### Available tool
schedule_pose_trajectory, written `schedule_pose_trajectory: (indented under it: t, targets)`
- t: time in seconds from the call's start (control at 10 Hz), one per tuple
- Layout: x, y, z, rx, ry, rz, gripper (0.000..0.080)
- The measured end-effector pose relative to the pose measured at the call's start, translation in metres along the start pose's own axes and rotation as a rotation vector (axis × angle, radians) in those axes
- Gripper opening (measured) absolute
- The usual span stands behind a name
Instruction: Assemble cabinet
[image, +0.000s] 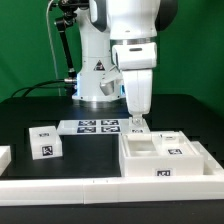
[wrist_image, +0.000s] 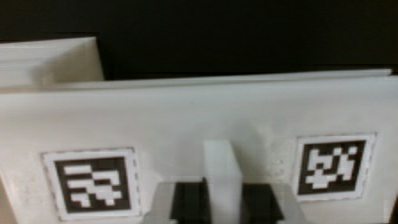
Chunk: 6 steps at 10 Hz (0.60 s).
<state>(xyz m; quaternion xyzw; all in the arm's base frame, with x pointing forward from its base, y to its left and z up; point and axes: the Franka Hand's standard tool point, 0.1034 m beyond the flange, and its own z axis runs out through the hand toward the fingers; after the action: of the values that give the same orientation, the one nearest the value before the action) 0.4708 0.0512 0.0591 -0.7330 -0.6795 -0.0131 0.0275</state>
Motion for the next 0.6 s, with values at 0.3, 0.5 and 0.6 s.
schedule_pose_trajectory:
  t: [0.3, 0.5, 0.6]
  targets:
    - [0.0, 0.007, 0.0, -0.001, 0.002, -0.003, 0.0069]
    - [-0.001, 0.031, -0.002, -0.002, 0.009, -0.007, 0.0069]
    - [0.0, 0.043, -0.003, -0.014, 0.017, -0.017, 0.0069]
